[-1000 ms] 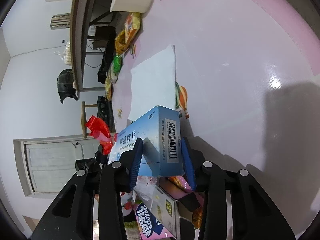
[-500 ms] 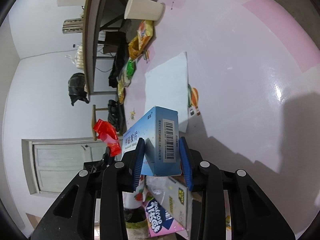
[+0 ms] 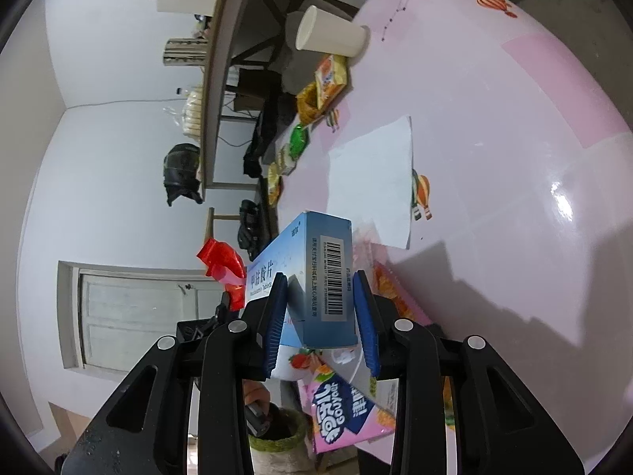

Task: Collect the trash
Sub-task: 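Carry wrapper and box to the wastebasket and open both tools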

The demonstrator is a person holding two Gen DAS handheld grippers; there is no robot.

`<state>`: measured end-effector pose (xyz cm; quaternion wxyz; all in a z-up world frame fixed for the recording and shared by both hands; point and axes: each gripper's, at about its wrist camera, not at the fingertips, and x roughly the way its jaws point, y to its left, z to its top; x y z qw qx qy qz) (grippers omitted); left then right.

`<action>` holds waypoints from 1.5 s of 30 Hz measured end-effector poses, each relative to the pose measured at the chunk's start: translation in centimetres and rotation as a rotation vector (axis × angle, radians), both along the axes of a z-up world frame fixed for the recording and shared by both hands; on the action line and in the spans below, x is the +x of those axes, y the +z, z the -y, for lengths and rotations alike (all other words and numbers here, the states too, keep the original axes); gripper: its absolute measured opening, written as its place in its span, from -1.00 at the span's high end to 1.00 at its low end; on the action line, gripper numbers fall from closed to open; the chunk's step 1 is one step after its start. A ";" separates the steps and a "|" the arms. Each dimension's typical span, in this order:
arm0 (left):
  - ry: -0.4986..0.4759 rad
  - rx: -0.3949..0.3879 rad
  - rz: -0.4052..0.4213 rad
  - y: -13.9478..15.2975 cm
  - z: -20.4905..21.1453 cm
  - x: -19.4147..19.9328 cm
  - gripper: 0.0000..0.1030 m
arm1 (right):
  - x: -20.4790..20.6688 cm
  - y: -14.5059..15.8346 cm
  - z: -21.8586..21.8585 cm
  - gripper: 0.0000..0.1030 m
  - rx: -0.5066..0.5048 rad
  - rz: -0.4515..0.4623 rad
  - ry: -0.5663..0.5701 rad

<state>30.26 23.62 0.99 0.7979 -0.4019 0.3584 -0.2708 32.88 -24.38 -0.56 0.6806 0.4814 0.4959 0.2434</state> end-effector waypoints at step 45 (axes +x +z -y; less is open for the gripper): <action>-0.856 0.614 0.044 -7.4 61.2 -14.4 0.87 | -36.6 -12.2 35.5 0.53 -0.061 -0.118 -1.067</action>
